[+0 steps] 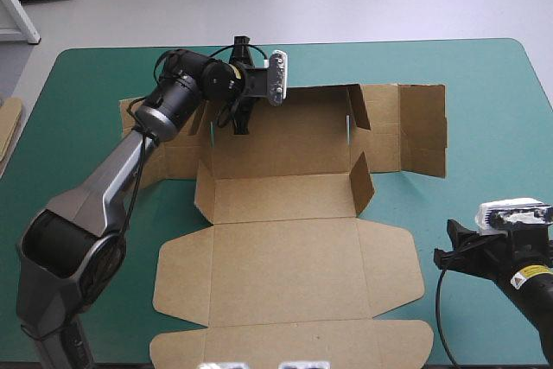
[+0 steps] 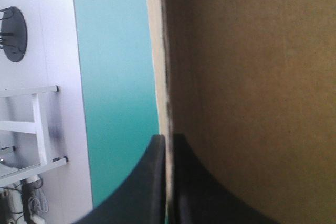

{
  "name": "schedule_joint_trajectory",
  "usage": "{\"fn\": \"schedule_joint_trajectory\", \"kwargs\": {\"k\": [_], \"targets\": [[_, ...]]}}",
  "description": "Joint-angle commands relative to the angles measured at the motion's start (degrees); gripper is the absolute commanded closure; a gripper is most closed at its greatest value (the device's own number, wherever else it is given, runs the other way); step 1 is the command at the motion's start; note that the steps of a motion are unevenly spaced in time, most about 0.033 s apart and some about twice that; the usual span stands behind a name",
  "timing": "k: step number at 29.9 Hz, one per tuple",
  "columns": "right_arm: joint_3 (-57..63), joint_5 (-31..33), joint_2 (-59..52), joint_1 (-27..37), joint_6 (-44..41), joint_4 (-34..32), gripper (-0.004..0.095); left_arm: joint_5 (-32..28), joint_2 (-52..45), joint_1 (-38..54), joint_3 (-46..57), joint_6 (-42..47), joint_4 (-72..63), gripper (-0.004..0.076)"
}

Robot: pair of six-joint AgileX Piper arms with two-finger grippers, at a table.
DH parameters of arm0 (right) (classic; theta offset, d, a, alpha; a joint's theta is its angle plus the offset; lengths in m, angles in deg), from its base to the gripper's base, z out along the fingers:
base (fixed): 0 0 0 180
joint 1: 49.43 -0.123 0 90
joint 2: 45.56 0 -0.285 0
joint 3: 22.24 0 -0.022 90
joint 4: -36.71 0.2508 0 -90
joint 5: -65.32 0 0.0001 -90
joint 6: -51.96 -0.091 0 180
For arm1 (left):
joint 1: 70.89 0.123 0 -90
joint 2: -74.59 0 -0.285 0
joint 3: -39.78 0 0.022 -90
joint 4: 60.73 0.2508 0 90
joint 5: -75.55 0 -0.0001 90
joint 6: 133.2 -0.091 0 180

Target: Fold the box

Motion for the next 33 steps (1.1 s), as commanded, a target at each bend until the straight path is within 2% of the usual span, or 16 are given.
{"fn": "schedule_joint_trajectory", "kwargs": {"k": [1, 5, 11, 14, 17, 22, 26, 33], "targets": [[-2.05, -4.25, 1.83, -0.08, -0.49, -0.22, 0.0399, -3.57, -6.13, -4.62, -1.02, 6.91, 6.27, 0.0733], [-3.75, -2.18, 5.02, -0.08, -5.34, -2.71, 0.0399, -6.19, -8.83, -8.98, 5.43, 13.76, 13.68, 0.0733], [-7.5, -0.19, 8.93, -0.08, -4.82, -2.17, 0.04, -20.27, -16.33, -14.37, 22.89, 31.89, 30.61, 0.0733], [-9.78, 1.76, 11.41, -0.08, -3.84, -1.6, 0.0418, -23.4, -18.96, -16.09, 28.61, 42.95, 38.34, 0.0733], [-12.02, 4.17, 14.36, -0.08, -2.94, -0.92, 0.0429, -21.13, -19.74, -17.45, 32.59, 52.71, 45.73, 0.0733], [-14.96, 4.69, 18.74, -0.08, -1.85, 0.89, 0.0441, -17.2, -19.99, -20.56, 34.8, 63.05, 53.64, 0.0732], [-17.48, 5.99, 22.24, -0.08, -1.54, 1.85, 0.0444, -17.31, -19.99, -21.09, 34.8, 64.31, 52.01, 0.0732], [-20.18, 7.85, 27.08, -0.08, 3.12, 7.91, 0.0445, -14.04, -19.99, -21.21, 34.8, 64.75, 51.5, 0.0732]]}}
